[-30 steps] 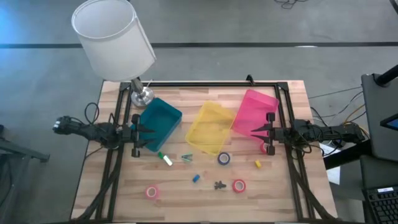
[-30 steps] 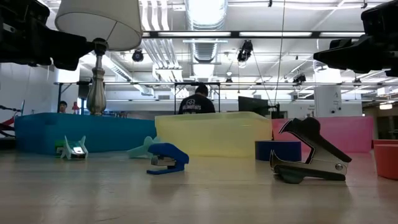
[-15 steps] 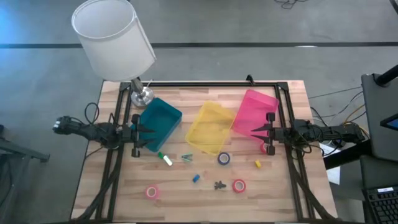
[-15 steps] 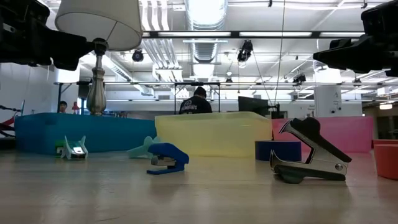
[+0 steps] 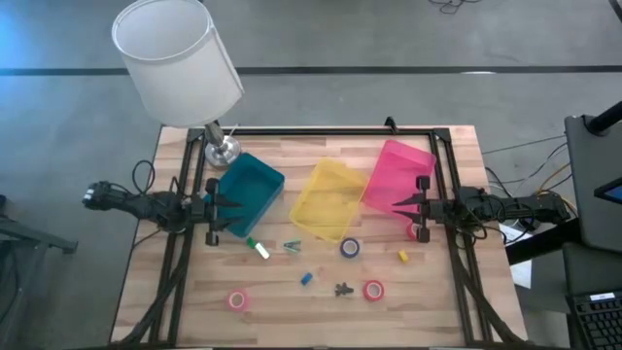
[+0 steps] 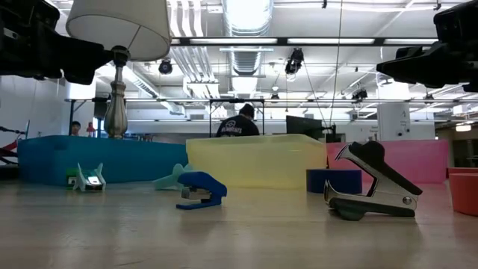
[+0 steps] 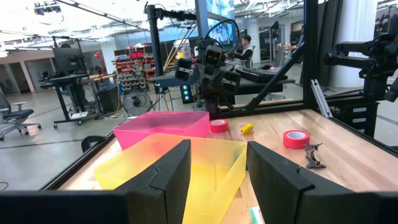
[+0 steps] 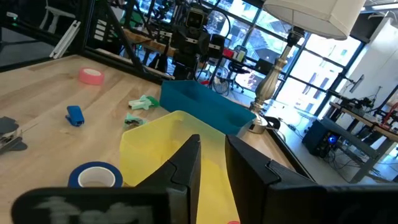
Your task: Pick and place Stapler, Stapler remover, tape
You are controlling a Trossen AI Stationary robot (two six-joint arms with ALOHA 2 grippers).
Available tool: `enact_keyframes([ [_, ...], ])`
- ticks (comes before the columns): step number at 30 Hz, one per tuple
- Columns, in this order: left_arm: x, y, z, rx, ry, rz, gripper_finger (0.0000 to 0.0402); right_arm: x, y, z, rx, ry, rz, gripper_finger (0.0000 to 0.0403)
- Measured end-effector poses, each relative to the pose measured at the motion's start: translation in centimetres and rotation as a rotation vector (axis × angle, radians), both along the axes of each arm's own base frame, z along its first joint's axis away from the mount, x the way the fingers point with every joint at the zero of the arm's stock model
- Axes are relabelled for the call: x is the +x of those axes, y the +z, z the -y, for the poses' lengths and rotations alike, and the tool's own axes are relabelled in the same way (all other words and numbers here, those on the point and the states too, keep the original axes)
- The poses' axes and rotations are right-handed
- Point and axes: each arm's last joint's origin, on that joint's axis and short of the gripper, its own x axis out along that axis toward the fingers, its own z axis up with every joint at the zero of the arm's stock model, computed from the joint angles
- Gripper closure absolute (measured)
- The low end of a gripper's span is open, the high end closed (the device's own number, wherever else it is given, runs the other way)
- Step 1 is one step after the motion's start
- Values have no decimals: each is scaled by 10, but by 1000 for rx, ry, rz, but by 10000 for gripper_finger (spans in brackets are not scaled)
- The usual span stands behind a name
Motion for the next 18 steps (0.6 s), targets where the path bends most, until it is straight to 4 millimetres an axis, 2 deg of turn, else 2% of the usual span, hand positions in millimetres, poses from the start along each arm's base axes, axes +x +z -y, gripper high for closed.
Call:
enact_keyframes([
  [12,0,0,0,0,0,0,241,0,0,0,0,0,0,317],
  [18,0,0,0,0,0,0,241,0,0,0,0,0,0,321],
])
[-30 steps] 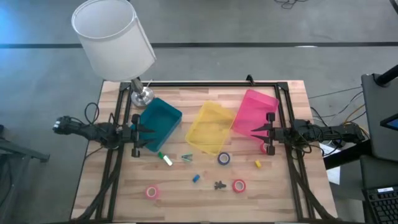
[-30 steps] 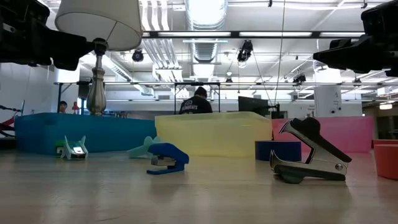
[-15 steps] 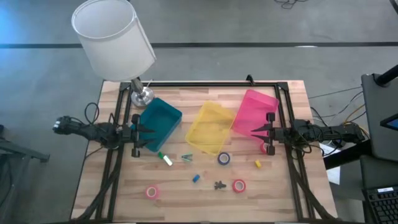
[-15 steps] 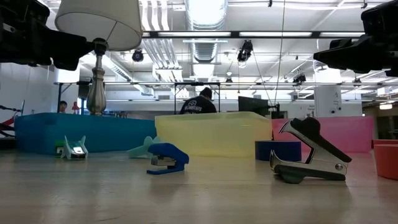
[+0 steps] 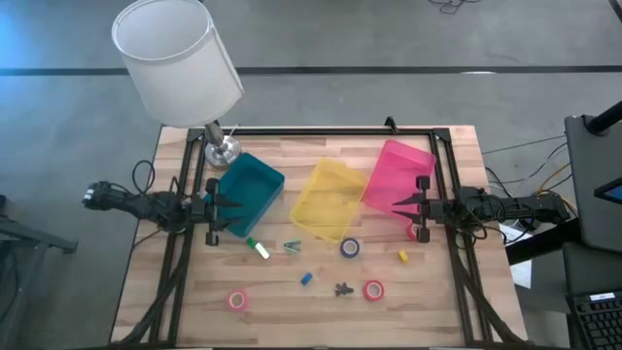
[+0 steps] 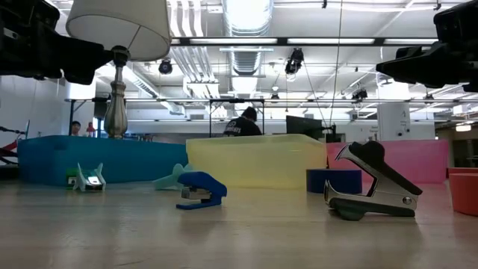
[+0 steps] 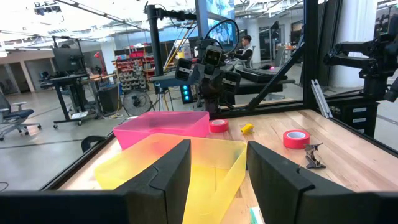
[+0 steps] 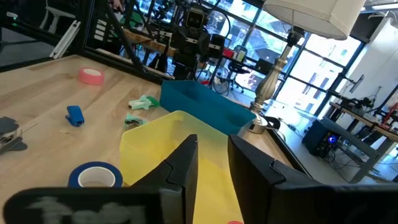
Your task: Pick and place Stapler, Stapler remover, tape
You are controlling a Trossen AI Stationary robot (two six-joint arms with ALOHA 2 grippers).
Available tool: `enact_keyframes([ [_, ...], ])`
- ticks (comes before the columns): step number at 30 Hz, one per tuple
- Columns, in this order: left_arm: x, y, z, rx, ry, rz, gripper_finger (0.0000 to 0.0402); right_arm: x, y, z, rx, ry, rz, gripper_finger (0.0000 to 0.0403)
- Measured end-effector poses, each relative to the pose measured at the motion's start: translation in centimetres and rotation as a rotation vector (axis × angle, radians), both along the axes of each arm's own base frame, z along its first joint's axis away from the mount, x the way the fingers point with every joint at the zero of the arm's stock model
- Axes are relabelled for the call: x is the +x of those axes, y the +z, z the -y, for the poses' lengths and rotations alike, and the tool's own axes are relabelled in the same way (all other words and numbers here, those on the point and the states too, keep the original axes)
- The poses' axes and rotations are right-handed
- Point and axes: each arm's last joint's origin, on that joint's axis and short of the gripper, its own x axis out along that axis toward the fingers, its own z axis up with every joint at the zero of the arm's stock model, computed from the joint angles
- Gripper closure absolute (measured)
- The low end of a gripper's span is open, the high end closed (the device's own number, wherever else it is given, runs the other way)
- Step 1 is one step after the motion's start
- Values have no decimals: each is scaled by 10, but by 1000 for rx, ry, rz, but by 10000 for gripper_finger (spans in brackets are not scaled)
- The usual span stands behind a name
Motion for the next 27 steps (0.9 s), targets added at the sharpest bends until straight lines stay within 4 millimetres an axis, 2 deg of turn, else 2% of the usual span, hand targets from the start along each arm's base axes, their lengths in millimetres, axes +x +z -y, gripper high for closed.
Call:
enact_keyframes([
  [10,0,0,0,0,1,0,241,0,0,0,0,0,0,335],
  [27,0,0,0,0,0,0,241,0,0,0,-37,0,0,314],
])
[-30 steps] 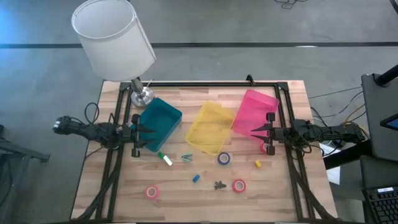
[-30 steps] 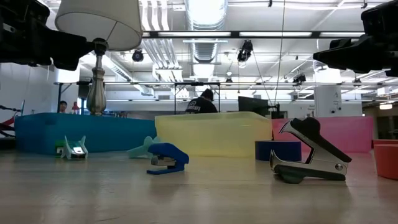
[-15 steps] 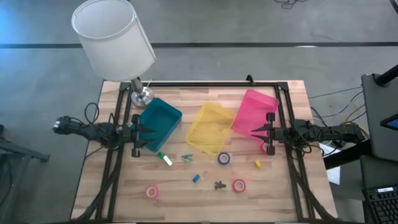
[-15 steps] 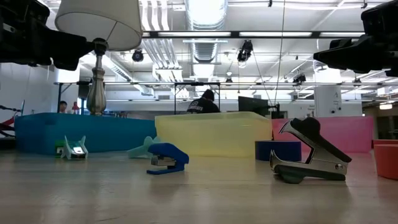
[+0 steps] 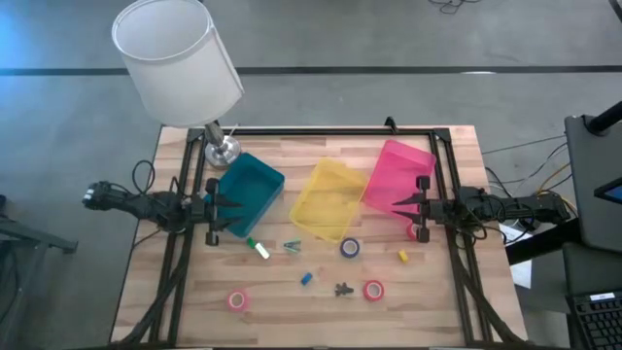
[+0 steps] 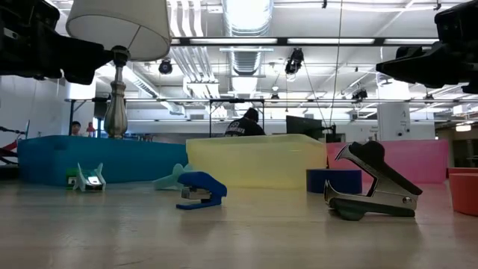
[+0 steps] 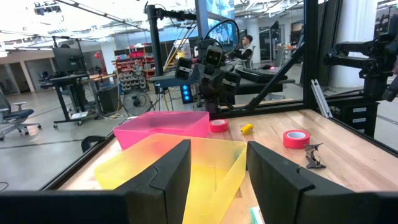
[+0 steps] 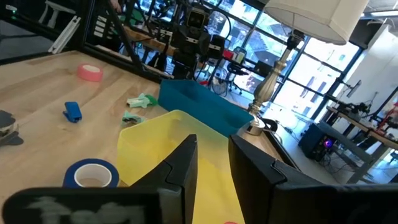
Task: Pick and place Stapler, Stapler remover, tape
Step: Put the green stapler into the blue bin
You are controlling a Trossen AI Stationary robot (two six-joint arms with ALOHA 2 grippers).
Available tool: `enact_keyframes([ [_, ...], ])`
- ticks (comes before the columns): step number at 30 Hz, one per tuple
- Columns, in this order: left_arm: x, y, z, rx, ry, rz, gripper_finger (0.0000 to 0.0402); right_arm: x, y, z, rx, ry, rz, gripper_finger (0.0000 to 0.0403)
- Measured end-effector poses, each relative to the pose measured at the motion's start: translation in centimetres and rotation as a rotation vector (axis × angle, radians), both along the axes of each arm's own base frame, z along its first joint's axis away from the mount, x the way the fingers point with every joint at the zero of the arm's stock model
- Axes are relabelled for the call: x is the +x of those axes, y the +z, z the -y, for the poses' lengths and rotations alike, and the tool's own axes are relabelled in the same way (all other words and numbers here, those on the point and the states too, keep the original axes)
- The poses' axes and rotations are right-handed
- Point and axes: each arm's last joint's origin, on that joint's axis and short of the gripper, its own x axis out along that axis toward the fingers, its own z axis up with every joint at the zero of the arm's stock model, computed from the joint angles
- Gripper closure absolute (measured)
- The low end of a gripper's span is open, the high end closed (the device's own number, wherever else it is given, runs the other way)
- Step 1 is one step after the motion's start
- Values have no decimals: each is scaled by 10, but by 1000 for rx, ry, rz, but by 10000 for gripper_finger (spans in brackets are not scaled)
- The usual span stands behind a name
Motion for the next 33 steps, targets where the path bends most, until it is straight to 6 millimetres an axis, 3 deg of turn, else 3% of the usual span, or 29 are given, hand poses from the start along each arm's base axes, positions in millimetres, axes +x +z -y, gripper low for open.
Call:
enact_keyframes([
  [7,0,0,2,-120,-75,-6,241,0,0,0,33,-1,0,324],
  [16,0,0,2,-128,-74,-6,241,0,0,0,15,0,2,335],
  [26,0,0,2,-129,-73,-5,241,-1,16,0,-301,-21,154,326],
  [29,0,0,2,-129,-72,-5,241,-2,19,0,-278,-25,194,330],
  [33,0,0,2,-129,-72,-4,241,-1,19,0,-92,-8,200,336],
])
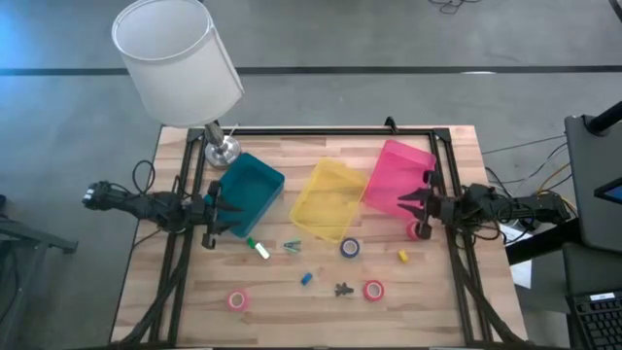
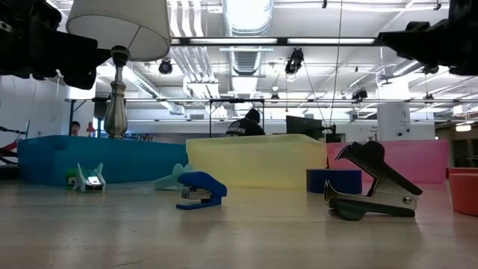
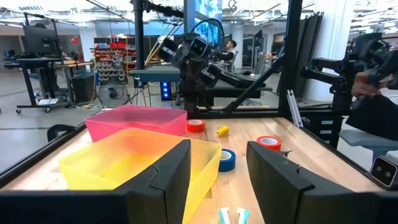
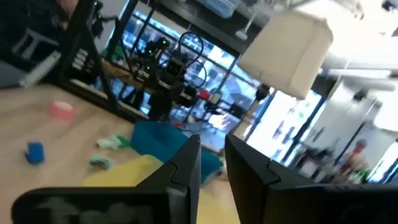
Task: Pick and place Stapler, Stapler remover, tape
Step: Put the green stapler into the blue bin
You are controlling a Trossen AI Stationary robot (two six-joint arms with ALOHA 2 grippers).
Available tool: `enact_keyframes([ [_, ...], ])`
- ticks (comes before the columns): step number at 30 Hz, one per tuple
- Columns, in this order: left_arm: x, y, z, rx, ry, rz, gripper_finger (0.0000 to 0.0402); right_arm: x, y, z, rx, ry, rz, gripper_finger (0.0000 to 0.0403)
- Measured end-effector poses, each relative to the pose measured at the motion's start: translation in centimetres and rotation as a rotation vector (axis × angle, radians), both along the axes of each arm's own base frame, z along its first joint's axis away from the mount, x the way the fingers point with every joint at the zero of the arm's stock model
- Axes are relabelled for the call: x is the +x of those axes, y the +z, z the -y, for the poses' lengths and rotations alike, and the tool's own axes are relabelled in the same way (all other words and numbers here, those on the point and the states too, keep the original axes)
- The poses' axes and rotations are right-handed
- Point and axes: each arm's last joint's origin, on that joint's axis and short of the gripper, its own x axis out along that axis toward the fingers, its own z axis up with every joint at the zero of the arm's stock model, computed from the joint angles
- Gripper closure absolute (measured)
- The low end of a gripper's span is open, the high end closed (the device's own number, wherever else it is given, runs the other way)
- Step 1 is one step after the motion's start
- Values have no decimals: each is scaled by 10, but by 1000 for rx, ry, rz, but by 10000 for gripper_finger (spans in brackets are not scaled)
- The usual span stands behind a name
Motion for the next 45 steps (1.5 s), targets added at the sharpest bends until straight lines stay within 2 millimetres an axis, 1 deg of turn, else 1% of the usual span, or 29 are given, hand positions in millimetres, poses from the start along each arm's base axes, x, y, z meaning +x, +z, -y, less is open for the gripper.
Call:
enact_keyframes([
  [4,0,0,0,0,1,0,241,-1,6,0,17,2,66,337],
  [14,0,0,0,0,2,0,241,-4,16,1,150,33,169,336],
  [17,0,0,0,0,2,0,241,-4,16,1,162,37,176,322],
  [22,0,0,0,2,2,1,241,-1,14,0,213,48,148,286],
  [26,0,0,0,-82,-4,-3,241,2,12,0,231,50,117,260],
  [29,0,0,0,-140,-6,-5,241,4,11,0,262,56,108,248],
  [32,0,1,0,-135,-3,3,241,6,13,0,295,67,126,244],
  [39,0,14,0,-150,4,136,241,14,13,-1,313,71,119,243],
  [42,3,15,0,-147,9,132,241,16,14,-1,310,72,133,243],
  [45,8,19,1,-134,45,81,241,19,16,-1,310,75,152,243],
])
